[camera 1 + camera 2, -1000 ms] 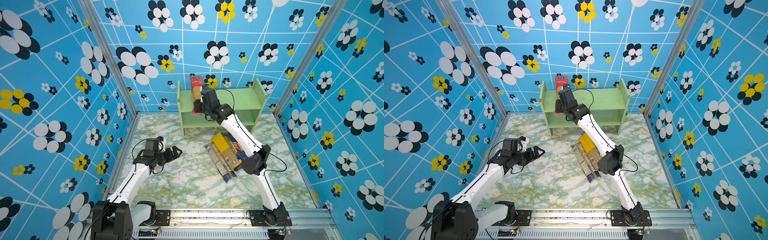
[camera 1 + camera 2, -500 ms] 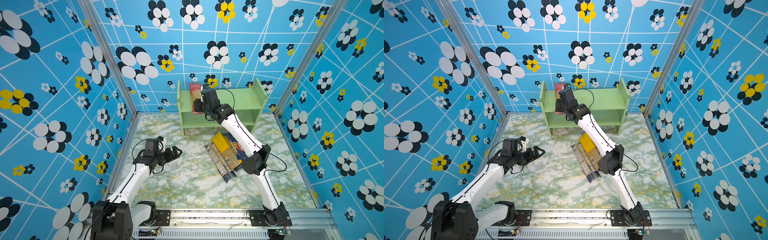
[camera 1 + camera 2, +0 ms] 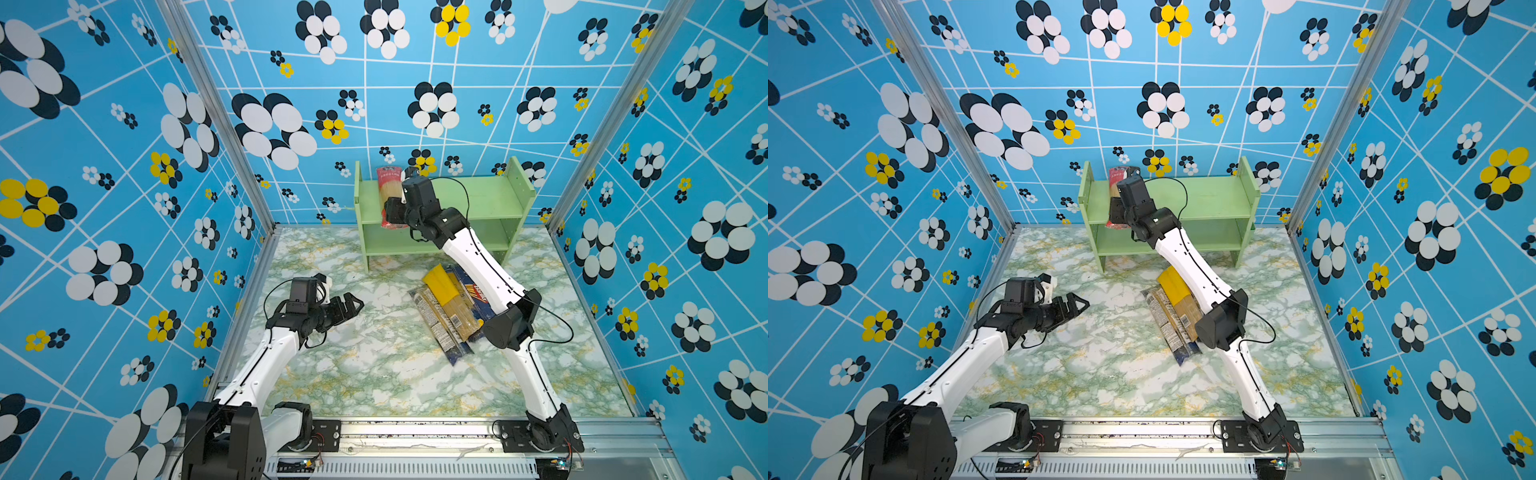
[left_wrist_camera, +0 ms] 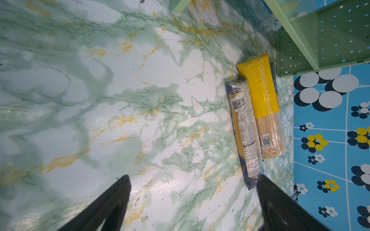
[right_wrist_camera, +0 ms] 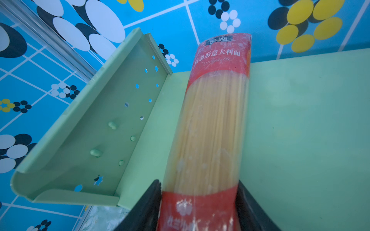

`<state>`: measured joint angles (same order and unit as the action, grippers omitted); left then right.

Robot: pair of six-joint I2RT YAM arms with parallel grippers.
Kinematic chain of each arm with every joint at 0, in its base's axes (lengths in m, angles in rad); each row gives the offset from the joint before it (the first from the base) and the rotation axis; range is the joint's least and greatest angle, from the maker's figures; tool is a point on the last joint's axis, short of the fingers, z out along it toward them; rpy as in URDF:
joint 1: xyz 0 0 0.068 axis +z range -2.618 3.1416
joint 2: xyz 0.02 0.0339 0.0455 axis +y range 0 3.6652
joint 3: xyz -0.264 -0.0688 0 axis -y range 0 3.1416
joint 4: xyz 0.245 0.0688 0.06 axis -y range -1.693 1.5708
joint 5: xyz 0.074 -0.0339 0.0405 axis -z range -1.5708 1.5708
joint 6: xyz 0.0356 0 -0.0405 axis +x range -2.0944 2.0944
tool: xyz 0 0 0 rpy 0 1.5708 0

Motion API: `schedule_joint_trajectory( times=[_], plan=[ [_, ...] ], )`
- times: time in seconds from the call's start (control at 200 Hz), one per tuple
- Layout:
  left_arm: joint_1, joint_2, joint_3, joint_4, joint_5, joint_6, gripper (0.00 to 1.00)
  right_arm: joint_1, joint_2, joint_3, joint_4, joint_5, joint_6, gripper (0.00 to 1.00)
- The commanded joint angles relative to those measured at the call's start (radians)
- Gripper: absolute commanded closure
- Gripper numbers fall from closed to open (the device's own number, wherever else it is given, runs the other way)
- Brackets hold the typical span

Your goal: Place and organize the pasta boxes and bags onto the shelf

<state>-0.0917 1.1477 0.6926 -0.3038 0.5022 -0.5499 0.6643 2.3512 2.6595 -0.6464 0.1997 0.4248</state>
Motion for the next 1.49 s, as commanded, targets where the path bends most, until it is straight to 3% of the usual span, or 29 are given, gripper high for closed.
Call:
schedule_joint_trajectory(
  times=[0.0, 0.68, 0.935, 1.14, 1.339, 1.489],
  plan=[
    [0.009, -0.016, -0.021, 0.021, 0.013, -0.005, 0.01, 0.001, -0.065, -0.003, -0.012, -0.019, -0.039, 0.4],
    [0.003, -0.026, -0.019, 0.031, 0.017, -0.049, 0.01, -0.006, -0.161, -0.004, -0.166, -0.053, -0.12, 0.35],
    [-0.045, -0.028, -0.011, 0.026, -0.021, -0.083, 0.01, -0.006, -0.237, -0.04, -0.294, -0.065, -0.182, 0.3],
    [-0.14, -0.006, 0.018, 0.033, -0.084, -0.108, 0.01, -0.006, -0.384, -0.277, -0.263, -0.065, -0.223, 0.27],
    [-0.236, 0.04, 0.055, 0.044, -0.143, -0.129, 0.01, -0.005, -0.635, -0.705, 0.001, -0.042, -0.243, 0.27],
    [-0.302, 0.087, 0.095, 0.054, -0.177, -0.143, 0.01, -0.018, -0.776, -0.893, 0.086, -0.033, -0.245, 0.26]
  ],
)
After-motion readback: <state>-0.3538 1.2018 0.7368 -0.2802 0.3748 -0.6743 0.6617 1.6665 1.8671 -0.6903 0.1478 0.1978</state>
